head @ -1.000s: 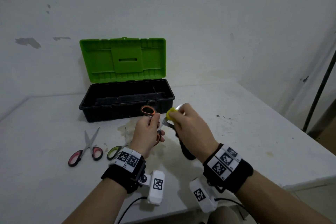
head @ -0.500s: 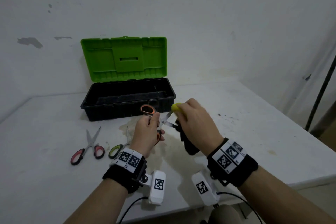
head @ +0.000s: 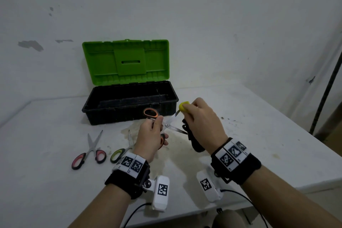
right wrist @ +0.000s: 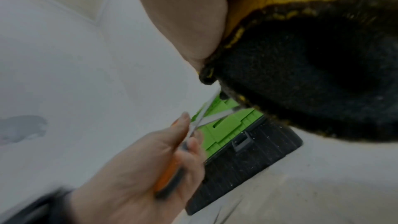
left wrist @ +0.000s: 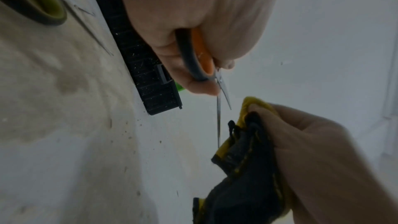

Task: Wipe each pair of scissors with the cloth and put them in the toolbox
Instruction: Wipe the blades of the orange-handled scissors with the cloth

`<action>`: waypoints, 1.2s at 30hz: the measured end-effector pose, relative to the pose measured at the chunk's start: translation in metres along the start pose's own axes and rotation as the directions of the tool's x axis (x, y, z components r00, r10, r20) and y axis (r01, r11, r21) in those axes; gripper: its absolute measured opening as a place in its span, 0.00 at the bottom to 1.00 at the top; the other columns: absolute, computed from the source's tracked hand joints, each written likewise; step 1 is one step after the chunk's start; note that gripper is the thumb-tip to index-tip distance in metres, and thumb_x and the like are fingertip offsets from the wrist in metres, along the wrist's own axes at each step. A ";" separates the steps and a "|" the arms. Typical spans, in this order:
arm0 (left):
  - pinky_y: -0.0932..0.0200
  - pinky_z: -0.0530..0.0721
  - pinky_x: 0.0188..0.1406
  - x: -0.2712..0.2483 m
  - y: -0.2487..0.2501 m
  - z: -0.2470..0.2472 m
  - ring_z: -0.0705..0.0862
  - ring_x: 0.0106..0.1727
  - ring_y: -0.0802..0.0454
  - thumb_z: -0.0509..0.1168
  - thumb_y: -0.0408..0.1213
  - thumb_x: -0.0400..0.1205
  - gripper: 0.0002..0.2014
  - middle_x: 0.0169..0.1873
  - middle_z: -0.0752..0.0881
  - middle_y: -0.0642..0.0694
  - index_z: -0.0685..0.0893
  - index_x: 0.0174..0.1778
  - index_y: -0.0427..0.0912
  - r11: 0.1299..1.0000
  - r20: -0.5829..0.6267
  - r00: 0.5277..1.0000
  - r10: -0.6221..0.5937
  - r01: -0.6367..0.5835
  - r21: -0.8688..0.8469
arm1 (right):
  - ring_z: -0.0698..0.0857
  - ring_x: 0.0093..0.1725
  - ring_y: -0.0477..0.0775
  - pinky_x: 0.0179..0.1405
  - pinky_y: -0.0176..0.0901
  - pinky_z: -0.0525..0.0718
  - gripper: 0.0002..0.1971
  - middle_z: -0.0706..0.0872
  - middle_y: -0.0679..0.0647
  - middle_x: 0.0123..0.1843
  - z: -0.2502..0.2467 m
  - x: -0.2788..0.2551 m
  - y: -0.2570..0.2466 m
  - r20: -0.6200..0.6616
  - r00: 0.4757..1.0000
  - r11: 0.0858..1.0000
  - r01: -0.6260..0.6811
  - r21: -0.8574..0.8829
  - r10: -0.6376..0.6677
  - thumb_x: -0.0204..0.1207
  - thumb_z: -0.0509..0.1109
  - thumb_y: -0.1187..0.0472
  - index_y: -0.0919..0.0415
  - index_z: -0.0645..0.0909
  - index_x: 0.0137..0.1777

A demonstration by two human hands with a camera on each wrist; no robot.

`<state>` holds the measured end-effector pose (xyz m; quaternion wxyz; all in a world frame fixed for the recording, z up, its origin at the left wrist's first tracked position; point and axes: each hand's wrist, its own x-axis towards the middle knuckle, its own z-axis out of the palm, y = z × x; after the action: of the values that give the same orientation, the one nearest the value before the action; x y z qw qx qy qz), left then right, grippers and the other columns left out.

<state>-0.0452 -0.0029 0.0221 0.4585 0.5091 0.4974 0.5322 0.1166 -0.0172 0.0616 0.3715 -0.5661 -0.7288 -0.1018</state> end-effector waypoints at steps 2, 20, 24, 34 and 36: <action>0.58 0.82 0.21 0.000 0.001 0.001 0.84 0.25 0.55 0.59 0.45 0.90 0.15 0.37 0.77 0.42 0.77 0.46 0.36 1.000 0.017 1.000 0.010 -0.010 -0.007 | 0.74 0.32 0.55 0.21 0.48 0.77 0.04 0.74 0.52 0.43 -0.002 -0.012 -0.017 0.066 0.993 0.995 0.099 -0.026 -0.097 0.82 0.68 0.57 0.56 0.82 0.49; 0.58 0.81 0.20 0.002 0.004 0.002 0.83 0.25 0.54 0.59 0.44 0.90 0.14 0.35 0.77 0.43 0.78 0.45 0.38 0.999 0.008 1.000 0.028 -0.028 -0.035 | 0.72 0.33 0.54 0.20 0.43 0.68 0.02 0.73 0.52 0.42 0.004 -0.022 -0.027 0.140 0.984 0.992 0.116 -0.057 -0.107 0.76 0.73 0.62 0.57 0.82 0.47; 0.58 0.79 0.18 -0.001 0.006 0.005 0.81 0.22 0.53 0.59 0.42 0.90 0.15 0.31 0.76 0.43 0.75 0.40 0.38 0.998 0.025 0.999 0.040 -0.039 -0.046 | 0.68 0.32 0.52 0.17 0.42 0.67 0.07 0.72 0.51 0.40 0.019 -0.027 -0.027 0.171 0.981 0.991 0.103 -0.083 -0.088 0.72 0.77 0.64 0.57 0.81 0.44; 0.57 0.81 0.21 -0.003 0.004 0.000 0.84 0.26 0.53 0.59 0.44 0.90 0.14 0.37 0.76 0.44 0.77 0.42 0.40 1.000 0.010 1.000 -0.005 0.005 -0.014 | 0.79 0.36 0.56 0.35 0.49 0.81 0.13 0.72 0.51 0.43 0.003 0.016 0.008 0.146 0.975 0.985 -0.169 -0.013 0.169 0.85 0.61 0.54 0.55 0.87 0.51; 0.60 0.81 0.20 -0.003 0.003 0.000 0.84 0.26 0.52 0.59 0.45 0.90 0.15 0.38 0.76 0.44 0.77 0.43 0.39 1.000 -0.013 1.000 -0.028 0.028 -0.009 | 0.78 0.34 0.55 0.33 0.48 0.81 0.12 0.71 0.50 0.42 -0.003 0.014 0.008 0.090 0.983 0.988 -0.157 -0.001 0.157 0.85 0.62 0.54 0.55 0.86 0.50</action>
<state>-0.0453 -0.0058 0.0248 0.4649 0.4963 0.5052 0.5314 0.1244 -0.0054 0.0710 0.3468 -0.6247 -0.6982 -0.0443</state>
